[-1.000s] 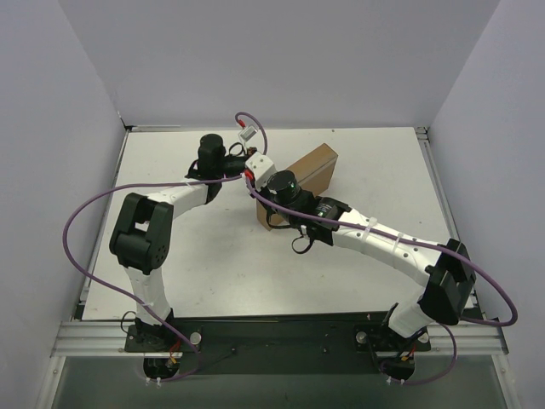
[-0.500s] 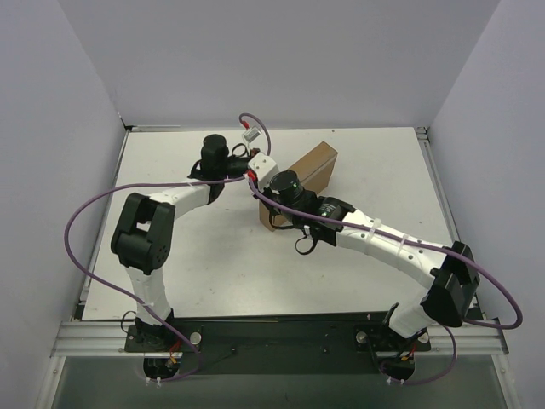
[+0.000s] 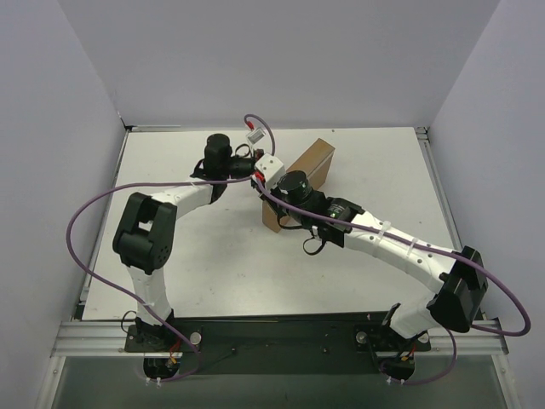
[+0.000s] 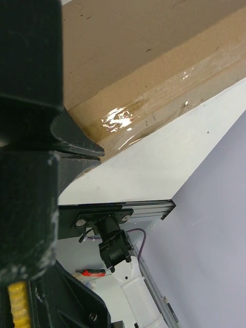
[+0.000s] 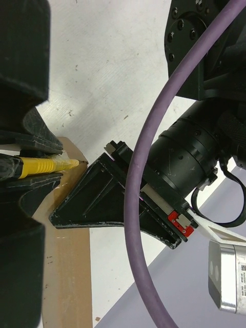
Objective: Unpack the express box
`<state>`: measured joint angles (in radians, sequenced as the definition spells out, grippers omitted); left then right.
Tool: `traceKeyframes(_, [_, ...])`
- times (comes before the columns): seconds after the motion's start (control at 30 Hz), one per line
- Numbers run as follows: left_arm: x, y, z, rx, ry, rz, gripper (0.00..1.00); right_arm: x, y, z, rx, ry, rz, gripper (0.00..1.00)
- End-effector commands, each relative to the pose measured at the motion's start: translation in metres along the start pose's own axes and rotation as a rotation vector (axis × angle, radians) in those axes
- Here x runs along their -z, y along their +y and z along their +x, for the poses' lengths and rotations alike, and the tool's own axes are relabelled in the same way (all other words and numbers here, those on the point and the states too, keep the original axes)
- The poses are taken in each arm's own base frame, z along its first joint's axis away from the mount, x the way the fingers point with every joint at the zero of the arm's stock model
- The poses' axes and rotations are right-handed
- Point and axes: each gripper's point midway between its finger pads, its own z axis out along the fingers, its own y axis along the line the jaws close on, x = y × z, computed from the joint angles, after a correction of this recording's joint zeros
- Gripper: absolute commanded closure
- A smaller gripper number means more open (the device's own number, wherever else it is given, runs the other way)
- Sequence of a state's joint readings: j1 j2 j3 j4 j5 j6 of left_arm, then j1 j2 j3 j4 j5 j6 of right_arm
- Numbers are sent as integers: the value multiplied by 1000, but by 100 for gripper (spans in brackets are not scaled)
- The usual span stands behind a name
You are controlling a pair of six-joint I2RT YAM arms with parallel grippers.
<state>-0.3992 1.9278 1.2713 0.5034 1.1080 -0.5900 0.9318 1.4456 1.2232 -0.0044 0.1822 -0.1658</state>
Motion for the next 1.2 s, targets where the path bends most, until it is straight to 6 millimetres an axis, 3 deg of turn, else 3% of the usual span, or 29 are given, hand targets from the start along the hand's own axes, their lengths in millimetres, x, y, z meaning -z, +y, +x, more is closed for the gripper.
traceKeyframes(0.0, [4, 34, 18, 68, 34, -68, 100, 10, 6, 21, 18, 69, -65, 100])
traceKeyframes(0.2, [3, -8, -43, -92, -33, 45, 100, 7, 10, 22, 27, 68, -91, 100])
traceKeyframes(0.3, [3, -28, -56, -96, -67, 127, 100, 8, 8, 23, 27, 68, -90, 100])
traceKeyframes(0.57, [1, -53, -31, 1, 3, 297, 100, 9, 7, 26, 31, 72, -88, 100])
traceKeyframes(0.73, [0, -35, -8, 63, 34, 270, 100, 10, 8, 26, 32, 69, -94, 100])
traceKeyframes(0.9, [-4, -6, 15, 178, 84, 179, 100, 12, 5, 27, 38, 71, -94, 100])
traceKeyframes(0.93, [-5, 2, 15, 113, 76, 155, 100, 12, 5, 28, 40, 73, -94, 100])
traceKeyframes(0.97, [-4, 11, 27, 206, 114, 103, 100, 12, 6, 28, 43, 72, -107, 100])
traceKeyframes(1.03, [-5, 24, 24, 67, 129, 34, 100, 12, 4, 30, 62, 73, -118, 100])
traceKeyframes(1.07, [-1, 29, 42, 153, 190, -15, 100, 12, 5, 30, 66, 72, -142, 100])
traceKeyframes(1.1, [0, 30, 39, 129, 205, -27, 100, 12, 6, 28, 72, 63, -161, 100])
traceKeyframes(1.17, [5, 39, 53, 130, 253, -60, 100, 13, 4, 29, 82, 63, -212, 100])
